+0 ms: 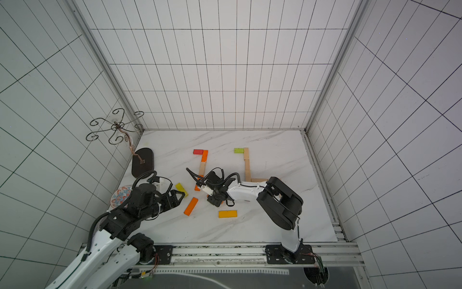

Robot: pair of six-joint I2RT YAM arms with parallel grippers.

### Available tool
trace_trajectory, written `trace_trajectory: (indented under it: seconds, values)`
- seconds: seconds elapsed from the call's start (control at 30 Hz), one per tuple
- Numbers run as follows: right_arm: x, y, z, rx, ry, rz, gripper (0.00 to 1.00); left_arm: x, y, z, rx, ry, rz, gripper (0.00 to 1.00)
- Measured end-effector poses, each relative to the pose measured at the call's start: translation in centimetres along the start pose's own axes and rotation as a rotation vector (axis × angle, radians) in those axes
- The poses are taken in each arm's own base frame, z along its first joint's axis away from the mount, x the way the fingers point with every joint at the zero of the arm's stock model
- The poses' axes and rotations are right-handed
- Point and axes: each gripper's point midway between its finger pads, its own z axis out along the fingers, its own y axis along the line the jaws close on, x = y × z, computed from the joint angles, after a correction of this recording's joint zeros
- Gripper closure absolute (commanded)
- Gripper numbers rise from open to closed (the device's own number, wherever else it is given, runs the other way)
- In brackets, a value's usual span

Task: Assemble a giraffe with building blocks
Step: Pick up the building block from the center of the board, then assemble the building block at the center of the board.

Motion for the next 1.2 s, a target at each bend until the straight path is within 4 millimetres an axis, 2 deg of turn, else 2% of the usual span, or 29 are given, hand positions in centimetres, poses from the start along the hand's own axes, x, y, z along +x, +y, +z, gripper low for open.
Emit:
trace_trajectory:
  seconds: [0.17,0.33,0.7,1.2]
  values:
    - [-1.2,-1.0,0.2,-0.016,-0.019,-0.043,0.85,0.0,0.0,-0.1,0.000,-0.001,-0.001,0.15]
    - [-2.9,-0.8,1.0,-0.049,-0.042,-0.091,0.85,-0.1,0.0,-0.5,0.009,-0.017,-0.009,0.16]
    - [-3.7,-0.7,2.0,-0.098,-0.023,-0.123,0.84,-0.9,-0.3,-2.8,0.056,-0.116,-0.029,0.16]
    - [-4.6,-1.5,2.6,-0.110,-0.020,-0.145,0.82,-0.8,0.3,-2.8,0.030,-0.117,-0.037,0.16]
